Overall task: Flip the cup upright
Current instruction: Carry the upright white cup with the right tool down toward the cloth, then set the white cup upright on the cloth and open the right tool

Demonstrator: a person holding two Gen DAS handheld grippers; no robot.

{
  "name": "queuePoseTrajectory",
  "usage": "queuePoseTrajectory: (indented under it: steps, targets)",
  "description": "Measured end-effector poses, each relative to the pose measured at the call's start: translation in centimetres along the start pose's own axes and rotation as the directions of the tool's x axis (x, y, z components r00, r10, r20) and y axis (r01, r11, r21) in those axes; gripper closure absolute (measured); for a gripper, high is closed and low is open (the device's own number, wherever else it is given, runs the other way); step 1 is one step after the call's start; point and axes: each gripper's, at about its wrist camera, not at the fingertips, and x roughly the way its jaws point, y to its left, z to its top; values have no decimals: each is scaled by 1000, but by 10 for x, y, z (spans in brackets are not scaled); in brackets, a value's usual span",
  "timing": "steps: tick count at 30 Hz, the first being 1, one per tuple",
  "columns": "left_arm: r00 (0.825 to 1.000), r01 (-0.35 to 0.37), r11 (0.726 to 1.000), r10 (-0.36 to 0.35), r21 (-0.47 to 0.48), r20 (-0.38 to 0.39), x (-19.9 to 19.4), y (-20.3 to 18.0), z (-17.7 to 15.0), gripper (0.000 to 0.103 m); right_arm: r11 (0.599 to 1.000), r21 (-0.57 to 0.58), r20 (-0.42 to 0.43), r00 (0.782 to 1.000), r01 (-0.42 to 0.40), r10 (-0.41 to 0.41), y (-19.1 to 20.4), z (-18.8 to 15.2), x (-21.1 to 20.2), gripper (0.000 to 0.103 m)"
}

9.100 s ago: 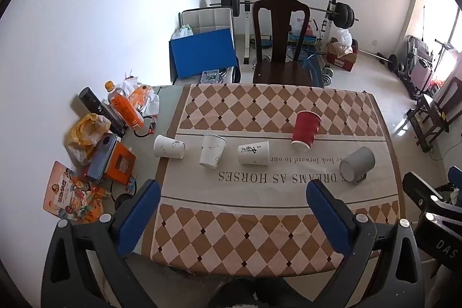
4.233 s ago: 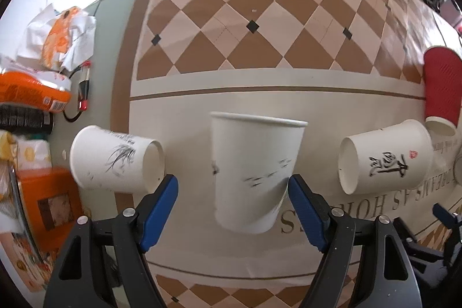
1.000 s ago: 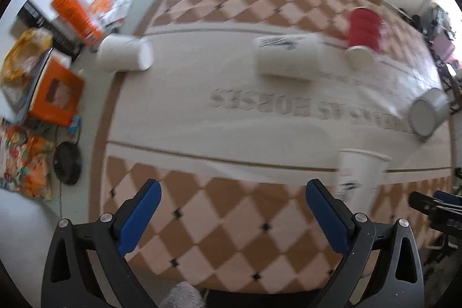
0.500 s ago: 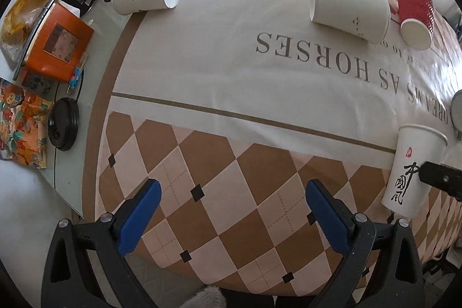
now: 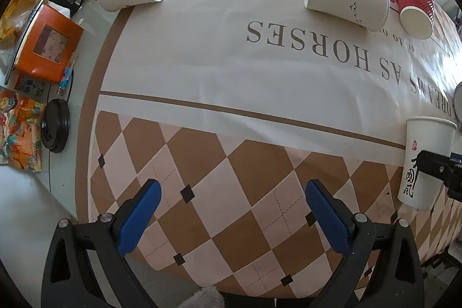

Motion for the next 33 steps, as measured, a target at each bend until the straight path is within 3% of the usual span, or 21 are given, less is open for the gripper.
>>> queuePoseTrajectory:
  steps: [8,11,15,18,22,24,27,30,33]
  targets:
    - [1000,-2,1000,2,5,-30,17,4,4,1,1000,16,-1,1000,-14,14,0,8,4,28]
    - [999,7,1000,-6,14,-38,20,3,4,1,999,29,17,999,-32,31,-1,8,6,37]
    - [999,15,1000,-14,25,-39,22,-3,5,1,995,61,89,993,-77,71,-8,15,-4,38]
    - [999,18,999,-17,43,-37,27,-4,7,1,986,100,181,977,-136,116,-16,16,-15,39]
    - [999,24,998,-22,64,-29,29,-7,15,1,975,127,347,929,-180,126,-30,17,-30,39]
    - [1000,25,997,-23,73,-21,29,-9,21,1,973,131,435,893,-191,117,-36,17,-36,39]
    - [1000,31,996,-31,84,-7,29,-11,28,1,978,122,574,816,-168,69,-36,12,-40,39]
    - [1000,29,994,-29,107,4,31,-17,33,1,987,120,661,750,-107,1,-31,2,-32,39]
    - [1000,26,991,-27,128,11,30,-25,36,1,989,124,705,708,-79,-32,-24,-9,-25,39]
